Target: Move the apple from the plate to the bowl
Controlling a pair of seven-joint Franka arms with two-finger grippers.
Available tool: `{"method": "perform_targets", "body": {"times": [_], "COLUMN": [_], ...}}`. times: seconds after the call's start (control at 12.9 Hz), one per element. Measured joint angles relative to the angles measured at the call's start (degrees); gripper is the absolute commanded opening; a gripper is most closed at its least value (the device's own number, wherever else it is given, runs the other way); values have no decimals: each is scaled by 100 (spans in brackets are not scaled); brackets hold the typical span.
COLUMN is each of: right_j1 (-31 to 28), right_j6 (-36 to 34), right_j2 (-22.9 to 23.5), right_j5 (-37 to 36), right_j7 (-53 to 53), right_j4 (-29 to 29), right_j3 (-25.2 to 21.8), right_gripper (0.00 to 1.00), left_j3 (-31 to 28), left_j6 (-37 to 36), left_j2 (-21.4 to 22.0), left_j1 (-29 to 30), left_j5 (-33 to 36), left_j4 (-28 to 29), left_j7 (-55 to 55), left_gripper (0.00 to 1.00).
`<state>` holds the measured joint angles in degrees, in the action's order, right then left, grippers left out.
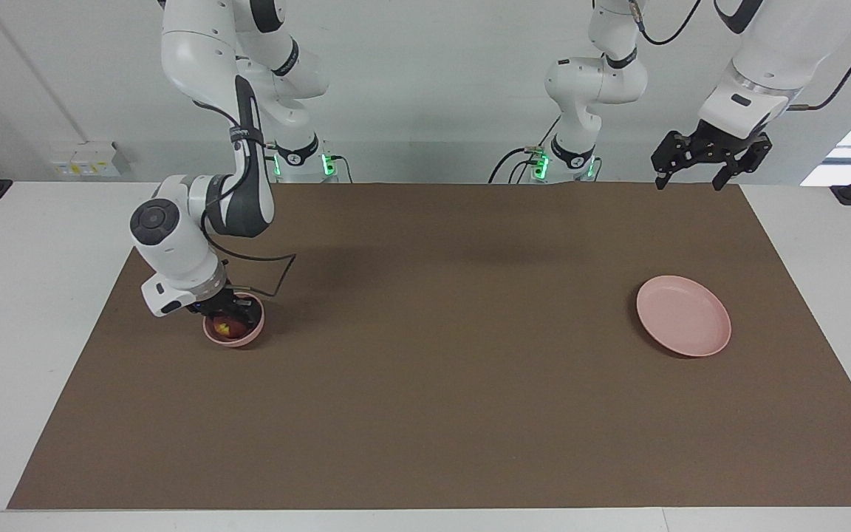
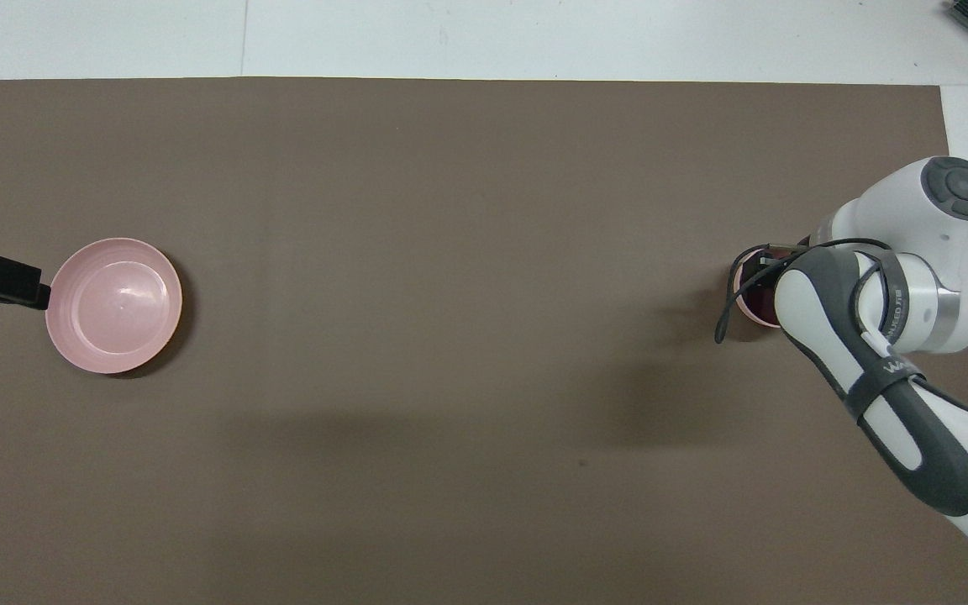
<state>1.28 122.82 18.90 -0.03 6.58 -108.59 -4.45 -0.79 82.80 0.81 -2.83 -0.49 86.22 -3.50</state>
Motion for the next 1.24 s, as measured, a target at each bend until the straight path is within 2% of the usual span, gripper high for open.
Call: {"method": "perform_targets", "body": {"times": [0.7, 0.93, 1.24], "right_j1": [-2, -10, -12], "right_j6": [-32, -617, -1492], "right_j2": [-111, -522, -1287], "right_j5": [0, -68, -147], "right_j7": [0, 0, 0], "right_j4": [164, 463, 795], "right_j3": [-10, -20, -20], "right_gripper": [100, 100, 100], "left_j3": [26, 26, 27], "left_j6": [0, 6, 52], "left_j2": [0, 0, 0], "left_j1": [39, 39, 39], "left_j5": [-5, -4, 39], "left_j4": [0, -3, -3], "left_j7": [-56, -204, -248], "left_gripper": [100, 100, 100]}}
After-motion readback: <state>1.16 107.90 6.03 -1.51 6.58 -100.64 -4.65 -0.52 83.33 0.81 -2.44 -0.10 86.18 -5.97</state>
